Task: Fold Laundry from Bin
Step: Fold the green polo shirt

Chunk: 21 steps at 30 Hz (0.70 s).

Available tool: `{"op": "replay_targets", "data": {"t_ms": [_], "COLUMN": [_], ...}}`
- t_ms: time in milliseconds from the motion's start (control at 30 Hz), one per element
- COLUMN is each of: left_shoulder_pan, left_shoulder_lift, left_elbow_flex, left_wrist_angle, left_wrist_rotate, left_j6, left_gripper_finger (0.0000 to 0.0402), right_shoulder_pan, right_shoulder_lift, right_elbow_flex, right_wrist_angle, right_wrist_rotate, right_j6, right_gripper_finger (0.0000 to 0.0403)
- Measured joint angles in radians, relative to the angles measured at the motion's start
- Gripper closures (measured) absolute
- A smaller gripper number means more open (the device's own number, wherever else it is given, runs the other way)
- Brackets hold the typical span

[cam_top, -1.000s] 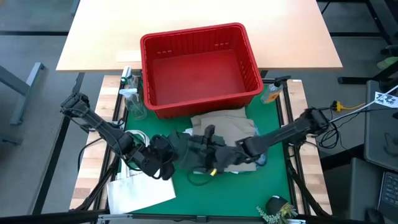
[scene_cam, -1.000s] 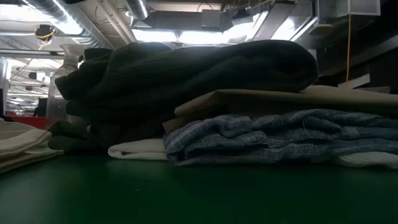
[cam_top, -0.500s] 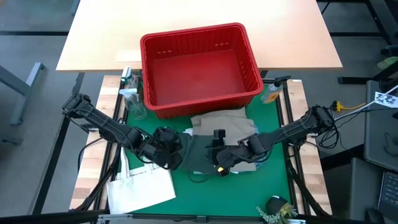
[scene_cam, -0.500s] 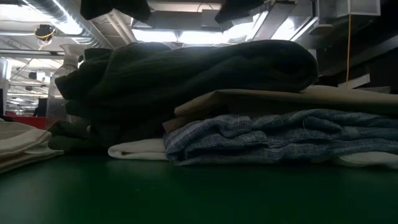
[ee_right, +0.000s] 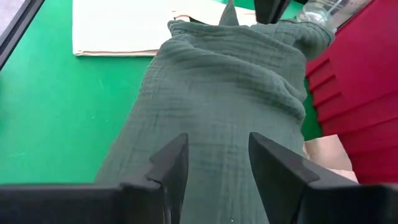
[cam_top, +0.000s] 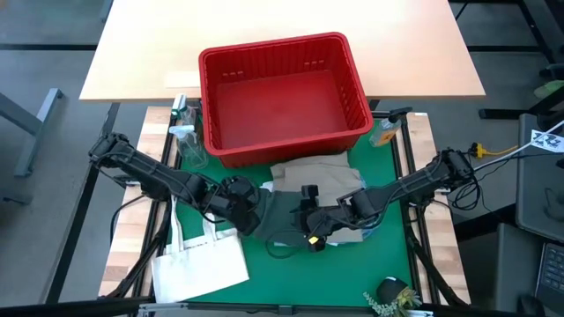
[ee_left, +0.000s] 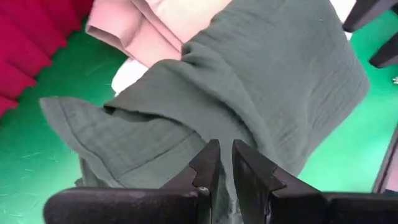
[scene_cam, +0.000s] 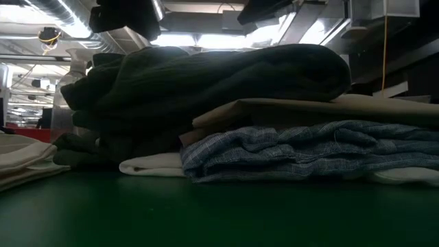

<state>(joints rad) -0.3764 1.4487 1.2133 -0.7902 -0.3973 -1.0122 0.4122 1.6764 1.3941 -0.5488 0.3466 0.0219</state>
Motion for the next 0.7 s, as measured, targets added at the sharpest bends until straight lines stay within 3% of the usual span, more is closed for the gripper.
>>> {"op": "replay_targets", "data": {"t_ms": [333,700], "left_shoulder_pan": [0.02,0.026], "left_shoulder_lift": [0.0,0.048], "left_elbow_flex": [0.0,0.0], "left_wrist_angle": [-0.003,-0.002], "left_wrist_rotate": [0.08,0.093], "left_j6": [0.024,-0.033], "left_gripper_finger": [0.0359,0.0274], "right_shoulder_pan": [0.0,0.0], "right_shoulder_lift": [0.0,0.0], "right_elbow_flex": [0.0,0.0], "right_wrist_angle": [0.0,0.0], "right_wrist_rotate": [0.0,0.0], "right_j6": [-0.001,-0.001], "right_gripper_finger": [0.0236,0.0236]}}
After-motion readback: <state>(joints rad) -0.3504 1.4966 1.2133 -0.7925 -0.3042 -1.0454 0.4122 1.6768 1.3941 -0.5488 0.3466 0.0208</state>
